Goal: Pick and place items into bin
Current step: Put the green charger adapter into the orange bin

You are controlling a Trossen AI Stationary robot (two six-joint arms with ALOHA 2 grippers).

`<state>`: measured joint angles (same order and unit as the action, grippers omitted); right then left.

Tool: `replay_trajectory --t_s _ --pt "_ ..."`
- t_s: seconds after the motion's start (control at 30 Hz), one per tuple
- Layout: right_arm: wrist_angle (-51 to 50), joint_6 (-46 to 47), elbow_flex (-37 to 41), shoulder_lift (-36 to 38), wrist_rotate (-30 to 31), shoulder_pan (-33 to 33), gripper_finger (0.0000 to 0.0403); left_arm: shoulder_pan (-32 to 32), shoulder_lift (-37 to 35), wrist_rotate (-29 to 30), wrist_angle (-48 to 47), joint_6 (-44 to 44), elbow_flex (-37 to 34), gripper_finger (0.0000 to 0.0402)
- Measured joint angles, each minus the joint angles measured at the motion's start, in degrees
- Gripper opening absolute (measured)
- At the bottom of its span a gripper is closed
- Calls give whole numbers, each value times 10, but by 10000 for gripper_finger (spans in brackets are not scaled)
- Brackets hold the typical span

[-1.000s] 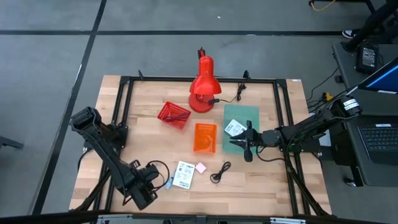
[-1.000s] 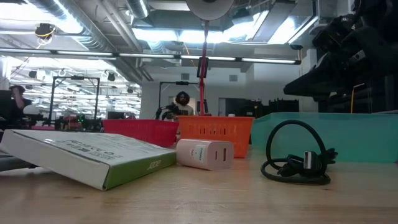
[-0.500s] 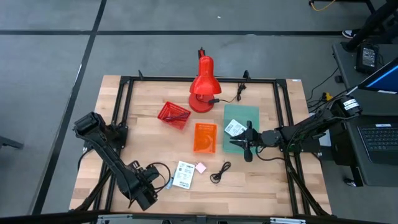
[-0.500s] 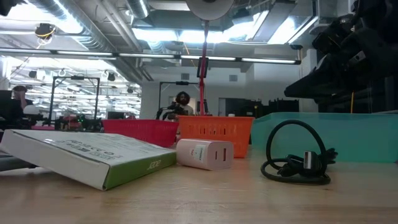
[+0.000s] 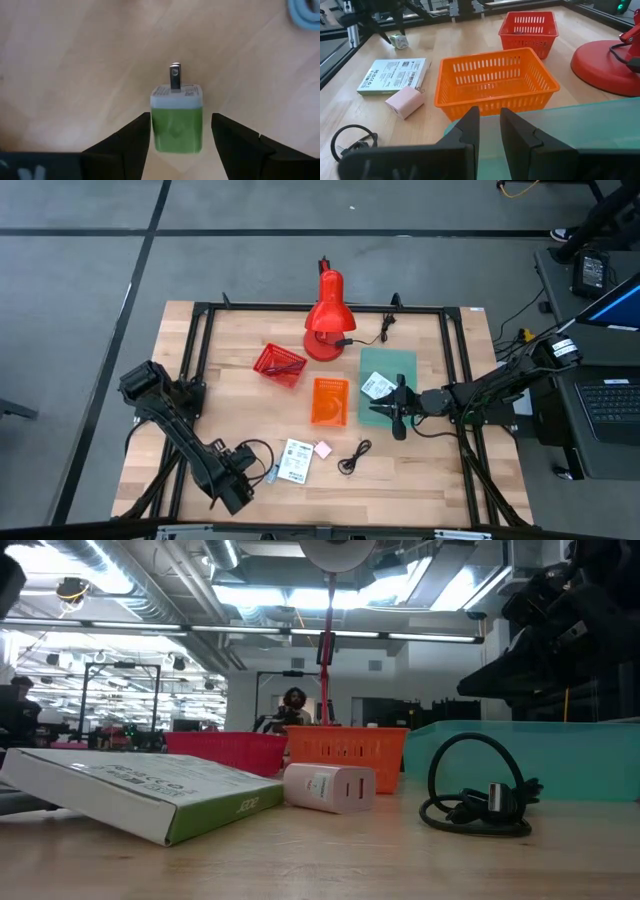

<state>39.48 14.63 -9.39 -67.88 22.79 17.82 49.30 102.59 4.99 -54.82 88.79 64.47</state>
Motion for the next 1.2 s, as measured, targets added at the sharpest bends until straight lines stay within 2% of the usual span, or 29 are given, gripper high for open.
replay_trajectory --t_s 0.23,0.47,0.73,0.97,1.2 --pt "0 0 0 0 0 0 59 0 0 -12 26 2 -35 202" --pt "0 0 0 0 0 0 59 0 0 -16 28 -48 -38 144" --pt "-2 -1 0 0 0 0 59 0 -1 6 28 -89 -21 144" --pt "-2 -1 0 0 0 0 59 0 -39 59 28 -117 -11 144" --pt "-2 -1 0 0 0 0 59 -1 -101 176 27 -189 -11 144"
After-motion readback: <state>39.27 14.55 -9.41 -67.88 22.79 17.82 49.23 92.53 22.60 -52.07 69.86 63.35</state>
